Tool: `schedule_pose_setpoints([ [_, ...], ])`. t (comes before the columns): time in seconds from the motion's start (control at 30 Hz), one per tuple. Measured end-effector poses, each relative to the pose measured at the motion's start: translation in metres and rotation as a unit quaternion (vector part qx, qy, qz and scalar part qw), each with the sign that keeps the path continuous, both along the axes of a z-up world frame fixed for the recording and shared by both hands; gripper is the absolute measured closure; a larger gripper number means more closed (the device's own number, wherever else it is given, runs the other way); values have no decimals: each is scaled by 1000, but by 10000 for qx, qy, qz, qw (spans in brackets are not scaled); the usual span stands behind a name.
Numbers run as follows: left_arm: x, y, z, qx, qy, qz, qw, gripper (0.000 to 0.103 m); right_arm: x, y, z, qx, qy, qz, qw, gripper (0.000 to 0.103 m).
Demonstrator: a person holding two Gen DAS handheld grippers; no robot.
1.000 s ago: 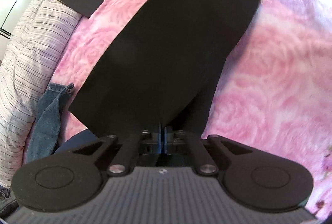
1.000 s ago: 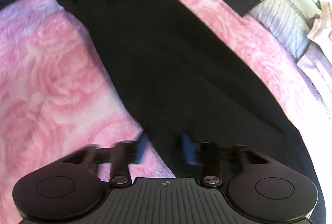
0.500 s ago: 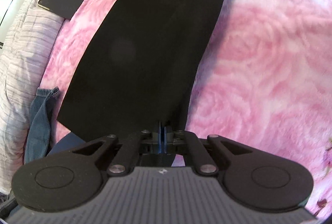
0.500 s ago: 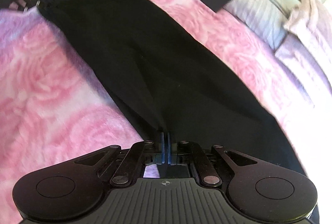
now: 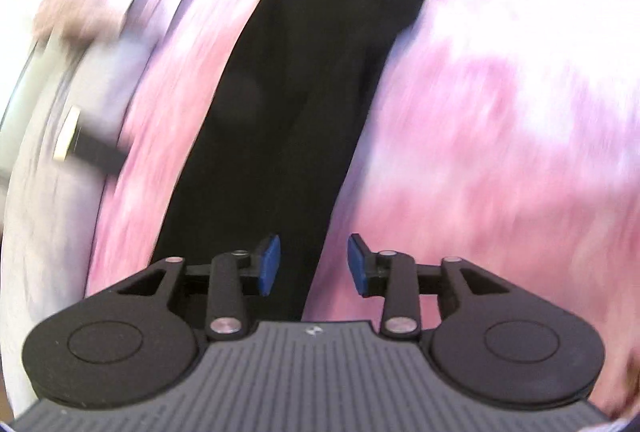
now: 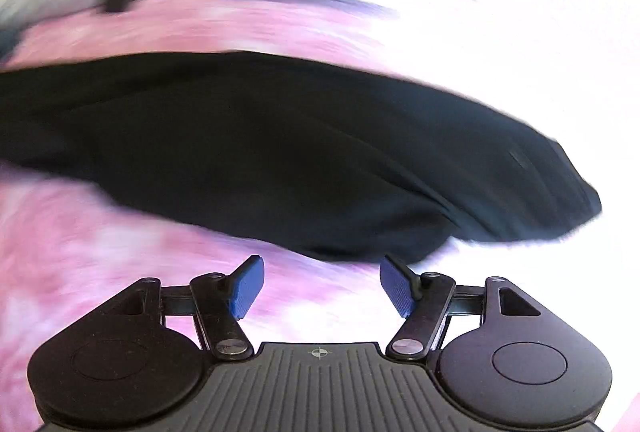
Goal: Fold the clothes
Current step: 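Grasp the folded trousers end with the left gripper while the right gripper grasps beside it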
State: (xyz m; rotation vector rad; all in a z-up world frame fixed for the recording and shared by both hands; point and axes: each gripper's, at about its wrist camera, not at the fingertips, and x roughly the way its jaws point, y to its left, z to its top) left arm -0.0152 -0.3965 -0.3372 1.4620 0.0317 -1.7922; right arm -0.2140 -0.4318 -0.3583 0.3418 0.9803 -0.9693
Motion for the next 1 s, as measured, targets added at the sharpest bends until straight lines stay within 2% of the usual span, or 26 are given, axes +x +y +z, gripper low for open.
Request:
schedule_pose_setpoints([
  [0.1, -63, -22, -8, -133, 219, -682, 9973, 65, -33, -24, -7, 244, -363, -702, 9966, 35],
  [0.2, -122, -39, -17, -287, 317, -1414, 9890, 57, -47, -31, -9, 340, -617, -916, 9933, 35],
  [0.33, -175, -69, -37, -187, 311, -1762, 9837, 56, -60, -40, -10, 544, -1158, -1044, 9863, 35],
  [0.37, -181, -78, -41, -122, 307, -1759, 9839, 56, -62, -41, -10, 593, -1300, -1061, 9840, 35],
  [0.4, -187, -87, -44, -58, 303, -1756, 9840, 68, -65, -43, -11, 646, -1434, -1076, 9817, 35],
  [0.43, -193, -96, -48, 6, 299, -1752, 9841, 92, -66, -46, -12, 706, -1552, -1084, 9794, 35],
  [0.47, -196, -105, -46, 65, 340, -1706, 9847, 98, -66, -50, -13, 757, -1651, -1088, 9773, 35],
  [0.63, -174, -144, -6, 150, 874, -1042, 9906, 100, -73, -69, -19, 848, -2045, -1209, 9676, 35],
  [0.73, -164, -165, 11, 199, 1110, -765, 9907, 100, -74, -78, -27, 896, -2137, -1282, 9643, 35],
  [0.8, -165, -172, 16, 190, 1142, -736, 9905, 101, -70, -85, -32, 902, -2184, -1309, 9628, 35],
  [0.97, -170, -171, 17, 139, 1076, -830, 9906, 101, -66, -96, -37, 605, -1981, -1428, 9678, 37],
  [1.0, -170, -169, 17, 126, 1057, -868, 9905, 101, -68, -98, -36, 506, -1922, -1537, 9679, 47],
])
